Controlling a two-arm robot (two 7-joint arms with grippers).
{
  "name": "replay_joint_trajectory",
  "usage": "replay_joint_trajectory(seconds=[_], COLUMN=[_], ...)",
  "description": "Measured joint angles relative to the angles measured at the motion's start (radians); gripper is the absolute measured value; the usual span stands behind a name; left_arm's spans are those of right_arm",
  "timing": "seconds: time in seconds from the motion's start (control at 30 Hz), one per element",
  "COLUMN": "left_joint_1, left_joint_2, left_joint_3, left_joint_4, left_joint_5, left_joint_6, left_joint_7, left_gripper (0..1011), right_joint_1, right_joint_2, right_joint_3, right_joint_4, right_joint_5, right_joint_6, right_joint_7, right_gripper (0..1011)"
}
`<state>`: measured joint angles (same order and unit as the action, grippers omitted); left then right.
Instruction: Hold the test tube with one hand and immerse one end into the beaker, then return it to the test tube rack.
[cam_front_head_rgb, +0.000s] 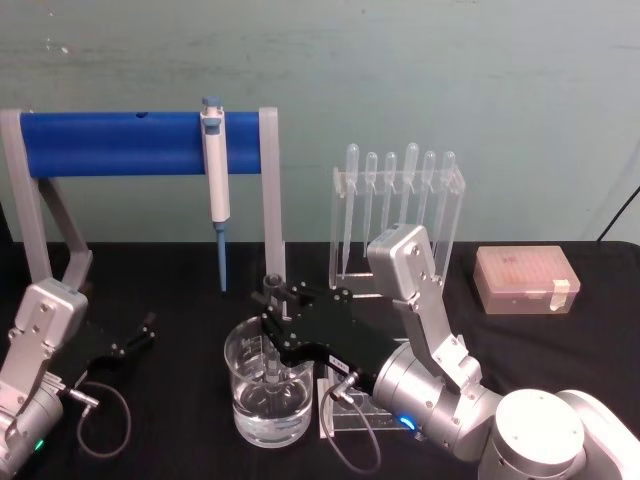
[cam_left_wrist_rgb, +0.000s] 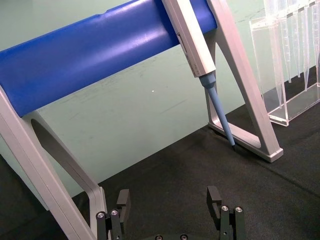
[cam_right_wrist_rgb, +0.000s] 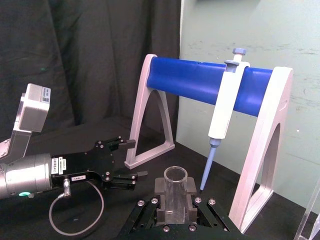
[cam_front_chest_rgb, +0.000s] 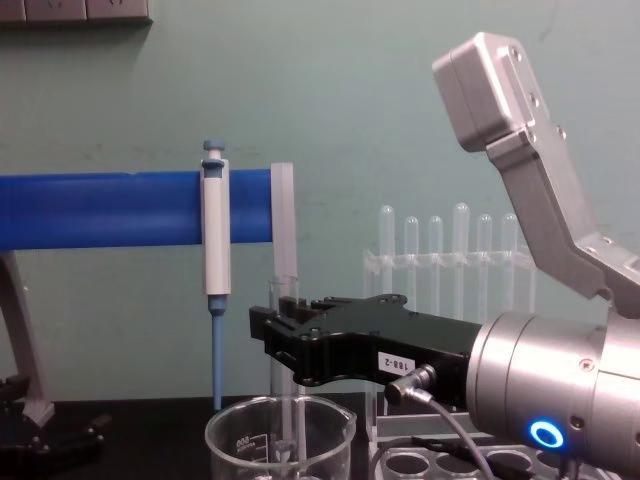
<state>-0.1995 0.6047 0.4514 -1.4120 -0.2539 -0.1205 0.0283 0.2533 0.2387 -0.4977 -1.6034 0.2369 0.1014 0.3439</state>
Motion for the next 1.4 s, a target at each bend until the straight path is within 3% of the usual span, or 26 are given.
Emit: replay_joint_trajectory(seconds=[1.4], left_joint_1=[0.000], left_joint_2=[0.000], left_joint_3=[0.000], left_joint_4=[0.000], left_joint_5=[0.000], left_joint_6=[0.000], left_joint_7=[0.000], left_gripper=[1000], right_joint_1=[0.000], right_joint_2=[0.000], right_joint_3=[0.000], right_joint_4=[0.000], right_joint_5=[0.000], right_joint_6=[0.000], right_joint_7=[0.000], right_gripper=[224])
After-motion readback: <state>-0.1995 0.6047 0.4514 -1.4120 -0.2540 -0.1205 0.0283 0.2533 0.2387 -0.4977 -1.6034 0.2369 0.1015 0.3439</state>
